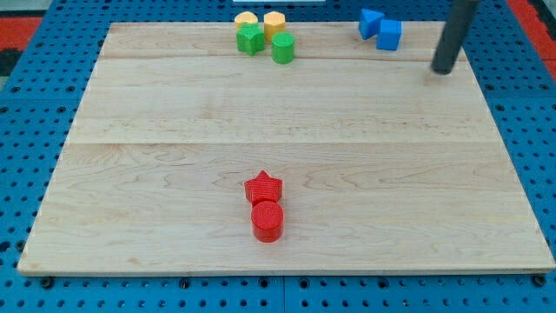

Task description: Separate the blue triangle from the blue cube

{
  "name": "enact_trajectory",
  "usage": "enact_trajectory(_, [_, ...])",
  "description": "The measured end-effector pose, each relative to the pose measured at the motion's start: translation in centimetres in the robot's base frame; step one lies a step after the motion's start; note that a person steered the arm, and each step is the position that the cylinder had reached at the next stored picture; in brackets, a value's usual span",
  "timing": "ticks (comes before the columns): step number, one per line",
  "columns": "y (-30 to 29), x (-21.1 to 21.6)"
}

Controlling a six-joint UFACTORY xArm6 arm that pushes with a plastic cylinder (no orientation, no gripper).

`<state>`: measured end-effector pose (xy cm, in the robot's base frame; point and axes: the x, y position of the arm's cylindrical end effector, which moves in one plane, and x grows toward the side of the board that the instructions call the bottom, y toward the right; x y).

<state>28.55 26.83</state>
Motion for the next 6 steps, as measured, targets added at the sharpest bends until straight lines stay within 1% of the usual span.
enact_trajectory(1, [0.7,-8.0])
enact_trajectory(2, [0.1,-9.2])
enact_trajectory(3, [-1.2,-9.4])
enact_trajectory(4, [-8.2,-9.4])
enact_trajectory(5, [-13.1,-9.4])
enact_trajectory(6, [-13.1,-9.3])
